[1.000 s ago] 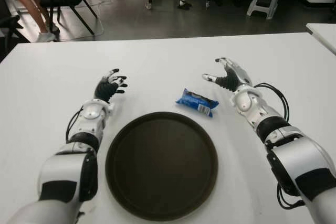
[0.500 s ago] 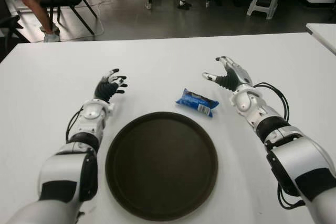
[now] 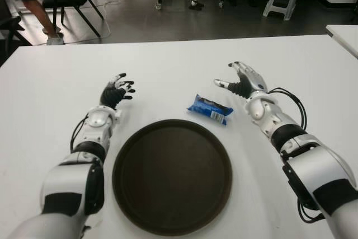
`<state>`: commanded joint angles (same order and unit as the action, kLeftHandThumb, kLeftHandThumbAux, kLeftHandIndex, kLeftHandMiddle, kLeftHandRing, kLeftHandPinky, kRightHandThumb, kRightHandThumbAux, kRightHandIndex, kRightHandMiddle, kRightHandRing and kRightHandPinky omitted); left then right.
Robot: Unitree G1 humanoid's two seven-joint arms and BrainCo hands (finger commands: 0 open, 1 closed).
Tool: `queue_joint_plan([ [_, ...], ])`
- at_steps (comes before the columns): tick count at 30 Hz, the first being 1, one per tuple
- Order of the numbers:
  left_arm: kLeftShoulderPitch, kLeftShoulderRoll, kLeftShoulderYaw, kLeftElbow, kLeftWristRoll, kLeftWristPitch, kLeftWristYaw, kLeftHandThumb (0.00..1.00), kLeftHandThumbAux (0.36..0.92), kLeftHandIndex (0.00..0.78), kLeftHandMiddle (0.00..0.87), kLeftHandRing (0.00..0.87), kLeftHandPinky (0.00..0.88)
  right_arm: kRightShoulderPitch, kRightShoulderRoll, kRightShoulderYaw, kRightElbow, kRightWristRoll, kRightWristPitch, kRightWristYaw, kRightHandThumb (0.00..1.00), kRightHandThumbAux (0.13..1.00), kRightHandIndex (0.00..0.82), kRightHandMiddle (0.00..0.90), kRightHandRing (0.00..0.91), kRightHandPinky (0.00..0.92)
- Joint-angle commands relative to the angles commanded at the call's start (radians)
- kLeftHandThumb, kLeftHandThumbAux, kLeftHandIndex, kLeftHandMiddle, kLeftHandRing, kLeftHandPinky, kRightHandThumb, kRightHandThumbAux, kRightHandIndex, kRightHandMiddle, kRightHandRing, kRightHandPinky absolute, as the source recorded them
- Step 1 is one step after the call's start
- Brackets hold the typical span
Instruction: Pick up the Oreo
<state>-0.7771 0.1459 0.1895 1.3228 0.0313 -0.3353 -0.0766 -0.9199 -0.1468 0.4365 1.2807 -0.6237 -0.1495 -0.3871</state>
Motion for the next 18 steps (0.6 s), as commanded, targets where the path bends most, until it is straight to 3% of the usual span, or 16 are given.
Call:
queue_joint_plan([
  [8, 0.000, -0.002, 0.001, 0.000, -0.001, -0.001, -0.001, 0.515, 0.621, 0.133, 0.284, 0.340, 0.376, 0.014, 0.026, 0.033, -0.056, -0.029, 0.031, -0.010, 0.145, 0.309, 0.000, 0.107, 0.141, 0.238],
  [12, 0.000, -0.003, 0.001, -0.001, -0.001, -0.001, 0.001, 0.521, 0.613, 0.137, 0.291, 0.348, 0.388, 0.027, 0.036, 0.055, -0.084, -0.051, 0.038, -0.020, 0.140, 0.330, 0.037, 0.144, 0.180, 0.278],
  [16, 0.000, -0.004, 0.000, -0.001, 0.000, -0.003, 0.003, 0.527, 0.608, 0.140, 0.292, 0.348, 0.389, 0.040, 0.040, 0.075, -0.118, -0.069, 0.046, -0.016, 0.176, 0.354, 0.043, 0.155, 0.192, 0.274],
  [18, 0.001, -0.004, -0.001, -0.001, 0.002, -0.004, 0.004, 0.526, 0.606, 0.137, 0.289, 0.345, 0.389, 0.046, 0.040, 0.085, -0.137, -0.074, 0.052, -0.008, 0.235, 0.372, 0.024, 0.122, 0.149, 0.228],
])
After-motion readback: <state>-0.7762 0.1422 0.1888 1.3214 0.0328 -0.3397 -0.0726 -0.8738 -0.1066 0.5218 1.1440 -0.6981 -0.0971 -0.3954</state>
